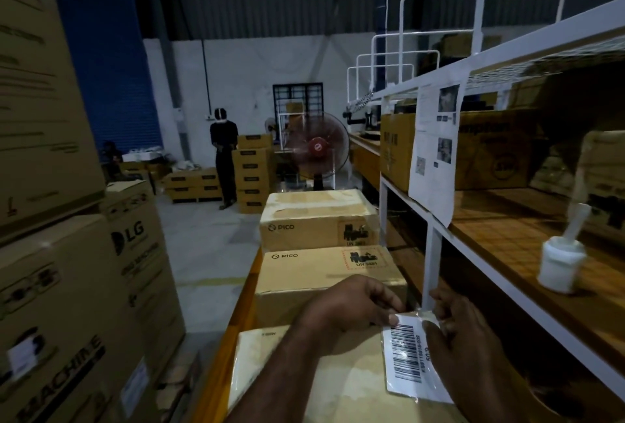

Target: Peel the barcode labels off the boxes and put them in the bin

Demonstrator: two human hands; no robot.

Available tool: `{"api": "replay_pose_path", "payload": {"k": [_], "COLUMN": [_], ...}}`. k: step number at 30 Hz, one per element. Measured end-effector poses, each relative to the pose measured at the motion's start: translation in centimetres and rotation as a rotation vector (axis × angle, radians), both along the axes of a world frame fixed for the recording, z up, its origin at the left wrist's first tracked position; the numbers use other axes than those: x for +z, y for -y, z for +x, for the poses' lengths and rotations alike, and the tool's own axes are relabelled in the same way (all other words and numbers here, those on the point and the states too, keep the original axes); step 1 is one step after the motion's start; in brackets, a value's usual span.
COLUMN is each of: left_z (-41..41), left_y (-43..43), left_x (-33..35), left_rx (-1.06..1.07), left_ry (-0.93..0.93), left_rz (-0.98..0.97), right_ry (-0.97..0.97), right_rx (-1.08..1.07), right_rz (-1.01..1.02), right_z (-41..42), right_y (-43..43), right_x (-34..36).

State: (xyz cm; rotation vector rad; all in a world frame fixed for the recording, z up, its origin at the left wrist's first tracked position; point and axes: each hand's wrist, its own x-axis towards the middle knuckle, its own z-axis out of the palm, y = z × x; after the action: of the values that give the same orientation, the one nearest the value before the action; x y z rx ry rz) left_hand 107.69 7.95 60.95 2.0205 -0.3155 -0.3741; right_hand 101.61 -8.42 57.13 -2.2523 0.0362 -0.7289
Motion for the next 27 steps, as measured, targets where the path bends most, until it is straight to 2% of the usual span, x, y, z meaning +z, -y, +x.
{"api": "replay_pose_path", "payload": {"k": [4,9,17,19,24,27], "left_z": [0.4,0.6,0.9,1.0,0.7,0.4], "left_y": [0.3,1.0,0.9,0.9,1.1,0.9], "left_x": [-0.1,0.2,0.1,0.1,0.1,-0.3], "left_rx": [0.047,0.079,0.131,0.125,0.135,0.141], "left_ry": [-0.051,-0.043,-0.048,-0.04,-0.02,-0.028], "left_rz": [0.027,0.212,0.168,0.185,0.181,0.08], "right_ry": [0.127,0.267,0.393,0.337,-0.043,-0.081], "right_rx": [0.004,0.017,0.041,-0.002,-0.121,-0.113], "right_rz": [-0.081,-0.116,-0.098,-0.108,0.117,0.038], "right_z": [0.3,0.2,0.3,0.5,1.3,1.3], "right_y": [0.4,0.2,-0.1,-0.3,-0.2,-0.6], "right_x": [-1.0,-0.8,-0.7,-0.8,-0.7,-0.8]}}
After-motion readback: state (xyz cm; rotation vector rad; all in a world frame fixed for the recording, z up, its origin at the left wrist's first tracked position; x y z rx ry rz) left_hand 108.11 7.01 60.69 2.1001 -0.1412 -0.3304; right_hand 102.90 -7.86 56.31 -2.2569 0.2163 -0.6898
